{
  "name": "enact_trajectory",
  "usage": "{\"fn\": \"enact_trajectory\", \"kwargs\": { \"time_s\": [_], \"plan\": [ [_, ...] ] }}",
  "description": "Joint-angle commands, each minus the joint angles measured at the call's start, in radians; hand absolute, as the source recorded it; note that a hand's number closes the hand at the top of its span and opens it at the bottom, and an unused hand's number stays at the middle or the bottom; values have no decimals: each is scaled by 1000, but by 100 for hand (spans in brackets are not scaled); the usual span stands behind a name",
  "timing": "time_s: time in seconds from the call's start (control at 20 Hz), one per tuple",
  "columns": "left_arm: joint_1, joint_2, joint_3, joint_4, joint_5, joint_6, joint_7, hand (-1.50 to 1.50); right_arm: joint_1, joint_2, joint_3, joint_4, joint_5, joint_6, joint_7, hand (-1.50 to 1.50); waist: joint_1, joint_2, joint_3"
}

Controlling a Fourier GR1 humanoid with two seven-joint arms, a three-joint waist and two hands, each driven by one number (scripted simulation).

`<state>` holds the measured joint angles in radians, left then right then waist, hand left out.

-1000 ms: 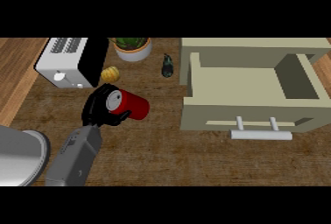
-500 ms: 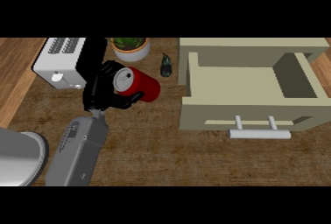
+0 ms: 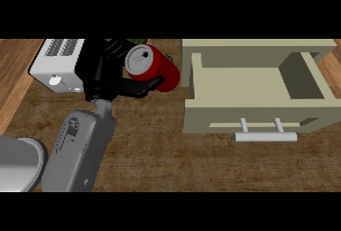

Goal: Pick up the can, place it into the drawer and close the drawer

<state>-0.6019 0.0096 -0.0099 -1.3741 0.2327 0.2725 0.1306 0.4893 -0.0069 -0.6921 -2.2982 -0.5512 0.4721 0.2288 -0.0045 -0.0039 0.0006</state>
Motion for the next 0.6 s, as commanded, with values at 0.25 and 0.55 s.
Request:
{"fn": "enact_trajectory", "kwargs": {
  "time_s": [0.25,0.55],
  "plan": [
    [-156,0,-32,51,-25,75,88,150,-30,6,23,35,19,-9,-14,-150,-5,3,0],
    [-317,-10,-122,185,31,234,50,150,32,5,26,-16,2,11,-19,-150,-18,4,0]
  ]
}}
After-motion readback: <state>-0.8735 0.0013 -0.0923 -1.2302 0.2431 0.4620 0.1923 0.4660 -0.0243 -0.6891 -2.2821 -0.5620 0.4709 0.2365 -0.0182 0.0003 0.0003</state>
